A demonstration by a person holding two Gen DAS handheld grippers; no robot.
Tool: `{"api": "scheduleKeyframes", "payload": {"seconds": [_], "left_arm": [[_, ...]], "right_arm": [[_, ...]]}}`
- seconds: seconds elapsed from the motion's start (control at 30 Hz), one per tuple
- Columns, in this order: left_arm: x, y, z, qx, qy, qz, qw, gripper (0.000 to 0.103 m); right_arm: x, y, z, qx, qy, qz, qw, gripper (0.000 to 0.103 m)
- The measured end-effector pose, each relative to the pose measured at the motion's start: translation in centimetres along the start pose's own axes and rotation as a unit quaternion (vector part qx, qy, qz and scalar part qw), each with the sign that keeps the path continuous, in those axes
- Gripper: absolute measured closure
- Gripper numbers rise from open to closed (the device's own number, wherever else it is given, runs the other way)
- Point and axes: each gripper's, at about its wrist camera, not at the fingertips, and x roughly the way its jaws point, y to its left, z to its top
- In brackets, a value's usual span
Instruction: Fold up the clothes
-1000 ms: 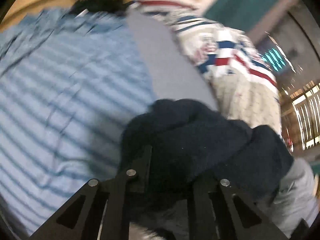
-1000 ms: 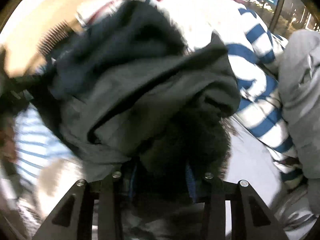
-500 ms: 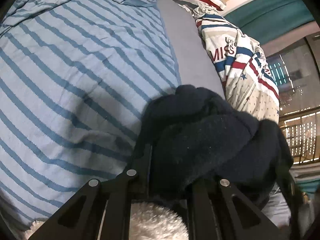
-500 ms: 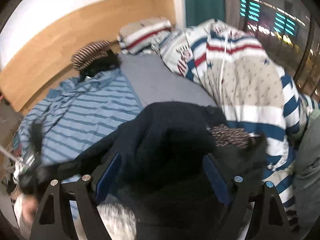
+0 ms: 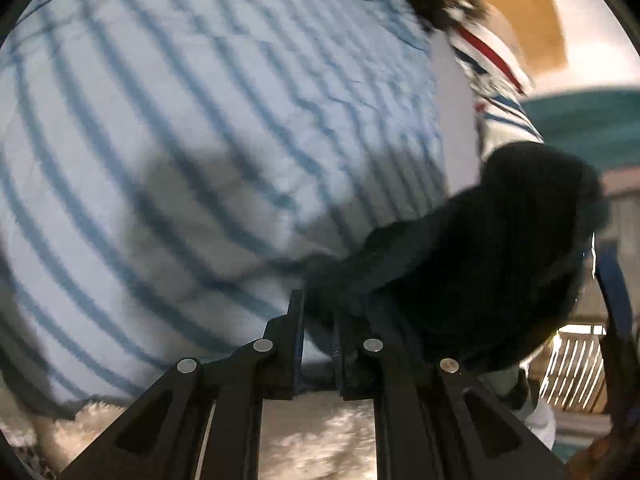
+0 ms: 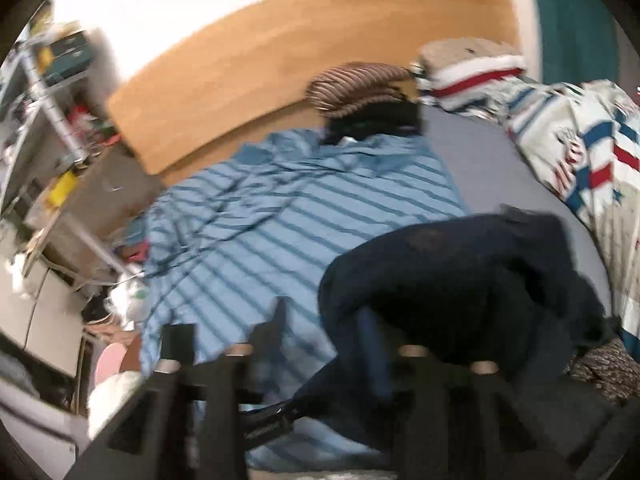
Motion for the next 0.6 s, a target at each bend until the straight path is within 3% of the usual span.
{"api": "scheduleKeyframes", "payload": {"seconds": [0.13,0.2,0.27,0.33,0.47,0.6], "left_arm": [[-1.4,2.9,0.1,-0.071,-0.024,0.02,0.997,0.09],[-2.0,3.8,0.1,-0.1,-0.034,0.002,0.9944,0.087],[-2.5,4.2,0.1,-0.113,-0.033,-0.021,0.9928,0.058],[-3.0,3.8,-0.1,-0.113,-0.037,-0.048,0.9917,0.039],[-3.5,1.2,-0.6,-0.075,-0.023,-0.114,0.9904,0.039],[-4.0,-1.5,-1.7,-0.036,0.009,-0.177,0.9836,0.039]], "right_arm": [[-1.3,1.0,-0.9,-0.018,-0.011,0.019,1.0,0.043],[-1.5,-0.4,-1.4,-0.009,-0.003,-0.009,1.0,0.042],[-0.8,-2.5,-2.2,0.011,0.027,-0.056,0.998,0.042],[-0.1,-4.4,-3.0,0.028,0.056,-0.095,0.993,0.042],[2.9,-3.7,-3.8,0.001,0.105,-0.094,0.99,0.043],[6.9,-1.6,-5.5,-0.102,0.165,-0.126,0.973,0.045]]}}
